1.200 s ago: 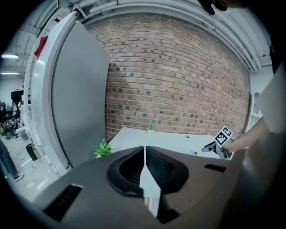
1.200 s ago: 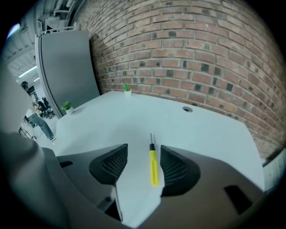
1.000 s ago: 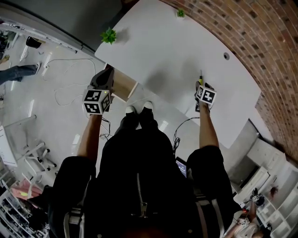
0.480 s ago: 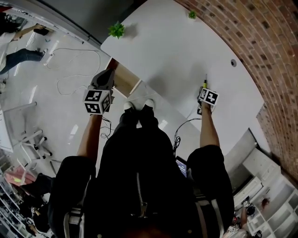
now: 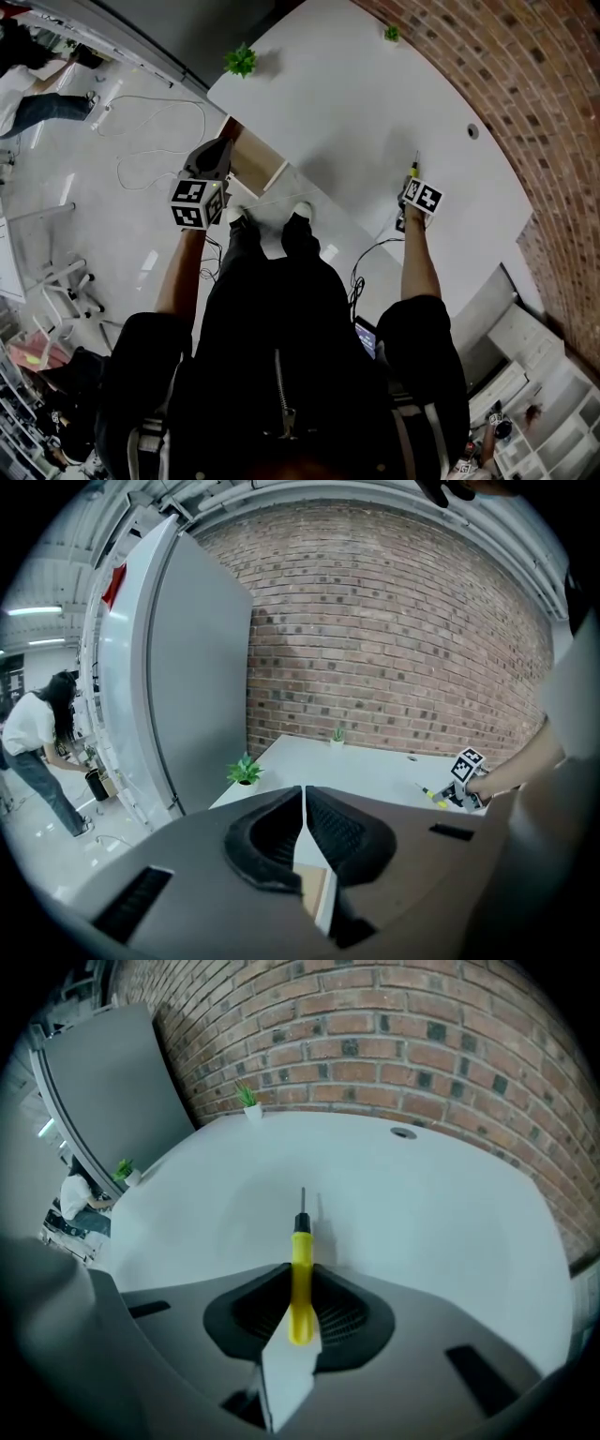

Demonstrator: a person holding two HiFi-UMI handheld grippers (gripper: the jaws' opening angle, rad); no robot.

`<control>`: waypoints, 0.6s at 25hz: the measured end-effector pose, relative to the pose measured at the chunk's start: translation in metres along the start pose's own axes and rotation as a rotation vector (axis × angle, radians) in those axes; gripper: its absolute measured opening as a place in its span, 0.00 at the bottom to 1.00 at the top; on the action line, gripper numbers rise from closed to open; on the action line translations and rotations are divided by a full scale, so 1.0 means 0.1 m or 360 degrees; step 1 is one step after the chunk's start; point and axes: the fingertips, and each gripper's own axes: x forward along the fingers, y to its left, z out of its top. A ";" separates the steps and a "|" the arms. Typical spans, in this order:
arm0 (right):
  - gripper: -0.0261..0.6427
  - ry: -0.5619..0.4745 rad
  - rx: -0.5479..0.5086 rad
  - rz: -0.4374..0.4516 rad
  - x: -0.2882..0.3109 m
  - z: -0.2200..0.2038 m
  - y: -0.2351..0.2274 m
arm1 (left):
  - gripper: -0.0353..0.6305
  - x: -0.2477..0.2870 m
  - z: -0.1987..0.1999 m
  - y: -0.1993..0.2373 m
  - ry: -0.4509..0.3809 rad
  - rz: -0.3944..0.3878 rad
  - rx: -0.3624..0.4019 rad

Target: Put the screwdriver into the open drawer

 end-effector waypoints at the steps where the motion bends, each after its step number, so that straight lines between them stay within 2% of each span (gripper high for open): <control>1: 0.16 -0.0017 0.0002 0.0010 -0.01 0.02 0.03 | 0.10 0.00 0.00 0.02 -0.0005 0.0002 -0.0002; 8: 0.16 -0.0105 0.0037 0.0014 -0.07 0.16 0.31 | 0.10 -0.06 -0.02 0.32 -0.0025 0.0002 -0.0024; 15: 0.16 -0.0219 0.0114 0.0060 -0.23 0.21 0.97 | 0.10 -0.24 -0.14 0.84 -0.0024 -0.0037 -0.0046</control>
